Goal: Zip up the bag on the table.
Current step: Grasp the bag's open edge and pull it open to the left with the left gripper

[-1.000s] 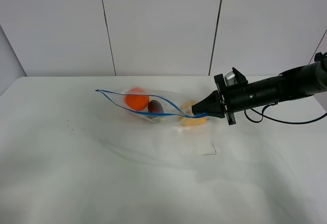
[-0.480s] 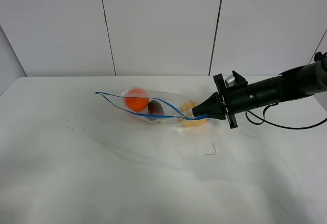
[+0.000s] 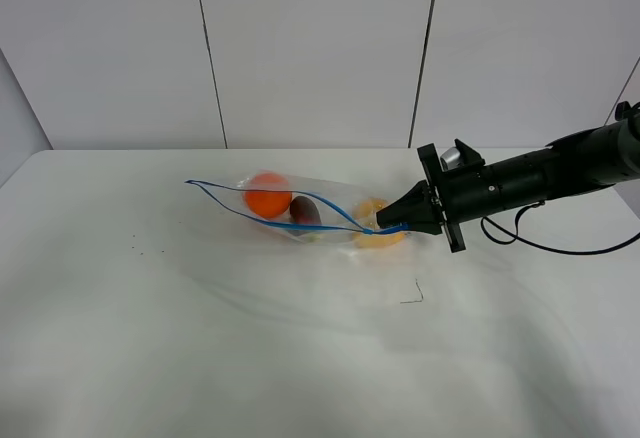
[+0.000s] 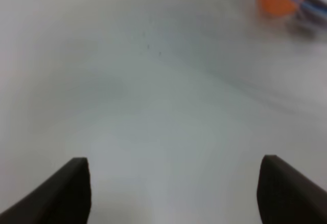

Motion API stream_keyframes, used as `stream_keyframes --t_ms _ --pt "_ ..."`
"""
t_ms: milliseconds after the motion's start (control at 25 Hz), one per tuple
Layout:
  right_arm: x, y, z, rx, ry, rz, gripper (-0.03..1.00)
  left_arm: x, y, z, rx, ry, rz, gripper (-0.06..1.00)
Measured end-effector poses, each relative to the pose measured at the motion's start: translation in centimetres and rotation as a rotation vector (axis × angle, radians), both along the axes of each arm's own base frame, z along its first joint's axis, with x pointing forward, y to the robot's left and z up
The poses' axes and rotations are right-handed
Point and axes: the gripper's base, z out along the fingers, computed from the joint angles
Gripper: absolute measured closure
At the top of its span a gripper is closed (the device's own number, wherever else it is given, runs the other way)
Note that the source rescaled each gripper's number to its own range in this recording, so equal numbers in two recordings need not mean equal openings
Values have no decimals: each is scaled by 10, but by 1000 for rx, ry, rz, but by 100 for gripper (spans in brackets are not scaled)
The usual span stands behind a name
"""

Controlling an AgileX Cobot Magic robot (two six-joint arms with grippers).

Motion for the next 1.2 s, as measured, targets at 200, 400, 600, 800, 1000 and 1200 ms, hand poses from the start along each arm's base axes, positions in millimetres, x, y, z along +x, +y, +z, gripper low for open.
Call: stream_keyframes --t_ms 200,400,600,800,1000,1200 --pt "0 0 0 -4 1 4 97 56 3 51 76 94 -31 -5" --pt "0 0 0 -4 2 4 97 124 6 49 422 280 -266 -4" --pt "-1 0 -1 -14 2 16 97 174 6 18 739 432 -609 -1" --pt "-3 -1 -3 -33 1 38 97 204 -7 -2 633 407 -739 -1" --pt "-3 -1 -3 -33 1 38 97 221 -16 -5 589 293 -785 -1" --pt "-3 -1 -3 -32 1 37 97 229 -23 -2 667 206 -797 -1"
